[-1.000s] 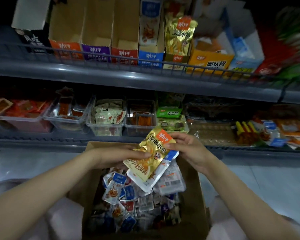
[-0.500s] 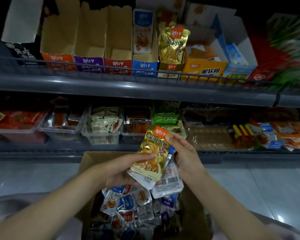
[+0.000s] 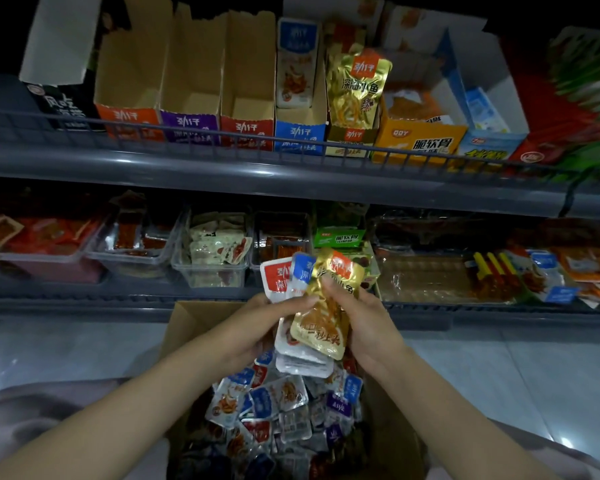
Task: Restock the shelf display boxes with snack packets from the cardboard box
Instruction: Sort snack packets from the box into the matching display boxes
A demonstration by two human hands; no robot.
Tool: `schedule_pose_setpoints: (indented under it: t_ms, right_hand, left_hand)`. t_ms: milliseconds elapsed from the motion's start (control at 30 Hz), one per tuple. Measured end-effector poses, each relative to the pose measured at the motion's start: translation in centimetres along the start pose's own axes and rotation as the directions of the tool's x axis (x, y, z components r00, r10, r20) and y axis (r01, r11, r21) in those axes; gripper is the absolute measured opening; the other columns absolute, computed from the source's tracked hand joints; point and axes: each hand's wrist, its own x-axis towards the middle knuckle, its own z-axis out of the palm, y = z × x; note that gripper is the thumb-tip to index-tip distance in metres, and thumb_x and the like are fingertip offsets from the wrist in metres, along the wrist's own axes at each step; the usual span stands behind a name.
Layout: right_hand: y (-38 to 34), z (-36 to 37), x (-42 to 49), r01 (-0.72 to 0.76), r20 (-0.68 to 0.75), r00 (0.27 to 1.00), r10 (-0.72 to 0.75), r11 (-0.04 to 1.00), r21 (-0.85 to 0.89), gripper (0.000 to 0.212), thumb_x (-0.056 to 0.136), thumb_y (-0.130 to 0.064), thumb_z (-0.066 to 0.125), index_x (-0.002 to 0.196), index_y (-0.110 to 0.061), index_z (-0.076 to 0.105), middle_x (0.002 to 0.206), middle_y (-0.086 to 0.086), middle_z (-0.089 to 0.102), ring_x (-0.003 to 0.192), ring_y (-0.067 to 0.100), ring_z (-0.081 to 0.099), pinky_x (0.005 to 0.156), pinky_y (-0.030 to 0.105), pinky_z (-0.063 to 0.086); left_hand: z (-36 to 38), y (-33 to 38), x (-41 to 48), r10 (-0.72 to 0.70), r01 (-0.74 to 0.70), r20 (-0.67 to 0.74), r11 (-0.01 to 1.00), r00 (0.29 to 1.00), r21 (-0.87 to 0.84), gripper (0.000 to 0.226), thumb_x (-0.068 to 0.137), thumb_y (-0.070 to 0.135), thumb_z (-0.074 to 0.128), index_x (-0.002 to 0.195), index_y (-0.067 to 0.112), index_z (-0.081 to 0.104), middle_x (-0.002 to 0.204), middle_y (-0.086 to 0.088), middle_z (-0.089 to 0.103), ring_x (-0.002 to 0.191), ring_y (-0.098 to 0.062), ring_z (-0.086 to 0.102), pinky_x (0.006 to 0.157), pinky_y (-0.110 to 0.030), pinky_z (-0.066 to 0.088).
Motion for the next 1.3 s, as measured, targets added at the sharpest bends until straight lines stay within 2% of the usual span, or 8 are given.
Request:
schedule_pose_setpoints:
  t_ms: [233,367,467,567,667,833,1067,1300]
  right_hand:
    - [0.0,0.4,-0.4,0.014,0.022,1.000,-0.015,0.998,0.062,0.061,0.067,-0.042,0.072,0.120,-0.014,0.060,0.106,0.009,0.073,0.098,0.025,0.070,0.092,0.045,0.053]
    - [-0.3,0.1,-0.3,-0.028,-0.024,0.999,0.033,0.982,0.184,0.052,0.067,-0.032,0.075,0.113,-0.009,0.065,0.103,0.012,0.073,0.095,0.027,0.071,0.084,0.042,0.055]
    - [-0.6,-0.6,0.2,-0.076,0.018,0.997,0.073,0.968,0.241,0.057,0.074,-0.034,0.074,0.123,-0.009,0.061,0.111,0.014,0.070,0.104,0.029,0.067,0.097,0.049,0.049]
    - [-0.3,-0.5,0.1,-0.075,0.071,0.995,0.066,0.987,0.140,0.054,0.076,-0.033,0.072,0.123,-0.010,0.060,0.112,0.012,0.070,0.105,0.029,0.067,0.098,0.051,0.047]
    - [0.3,0.3,-0.4,-0.047,0.135,0.990,0.044,0.999,0.021,0.045,0.077,-0.028,0.068,0.119,-0.012,0.060,0.109,0.010,0.072,0.101,0.025,0.069,0.089,0.041,0.052]
    - [-0.2,0.0,-0.3,-0.088,0.143,0.987,0.071,0.989,0.121,0.042,0.078,-0.026,0.067,0.117,-0.010,0.061,0.108,0.011,0.072,0.101,0.026,0.068,0.090,0.042,0.051]
    - [-1.3,-1.2,-0.3,-0.078,0.236,0.970,0.057,0.994,0.081,0.038,0.076,-0.020,0.067,0.111,-0.005,0.061,0.094,0.011,0.071,0.085,0.024,0.069,0.078,0.037,0.056]
    - [-0.1,-0.2,-0.5,-0.103,0.196,0.974,0.112,0.993,-0.058,0.046,0.068,-0.031,0.073,0.108,-0.010,0.063,0.091,0.009,0.074,0.080,0.023,0.071,0.072,0.035,0.056]
  left_hand:
    - [-0.8,1.0,-0.7,-0.018,0.025,0.036,0.980,0.999,-0.195,0.026,0.072,0.023,0.064,0.095,0.011,0.068,0.090,-0.012,0.074,0.078,-0.023,0.072,0.070,-0.033,0.058]
    - [-1.4,0.5,-0.3,0.006,-0.022,-0.088,0.983,0.996,-0.184,0.018,0.080,0.021,0.065,0.095,0.012,0.067,0.090,-0.010,0.075,0.076,-0.021,0.073,0.067,-0.033,0.059]
    - [-1.9,0.4,0.2,0.065,-0.095,-0.205,0.986,0.976,-0.136,0.021,0.076,0.018,0.069,0.096,0.013,0.067,0.093,-0.009,0.075,0.081,-0.023,0.073,0.075,-0.036,0.059]
    - [-2.0,0.2,0.3,0.110,-0.130,-0.277,0.990,0.954,-0.056,0.022,0.074,0.012,0.075,0.095,0.013,0.068,0.096,-0.008,0.075,0.086,-0.024,0.072,0.080,-0.039,0.057]
    - [-1.6,0.0,0.2,0.134,-0.125,-0.273,0.991,0.953,0.048,0.018,0.075,0.018,0.076,0.090,0.017,0.068,0.086,-0.001,0.076,0.077,-0.014,0.072,0.060,-0.023,0.055]
    - [-1.7,1.0,0.0,0.058,-0.067,-0.210,0.997,0.976,-0.035,0.028,0.081,0.025,0.068,0.106,0.013,0.067,0.102,-0.007,0.074,0.096,-0.026,0.069,0.088,-0.041,0.052]
    - [-3.0,1.0,0.5,0.161,-0.177,-0.421,0.984,0.893,0.000,0.017,0.083,0.025,0.070,0.097,0.015,0.068,0.100,-0.004,0.074,0.098,-0.024,0.068,0.097,-0.045,0.048]
    - [-2.4,0.4,0.4,0.116,-0.090,-0.360,0.992,0.926,0.088,0.012,0.086,0.033,0.066,0.088,0.020,0.066,0.082,0.005,0.073,0.079,-0.011,0.067,0.070,-0.026,0.048]
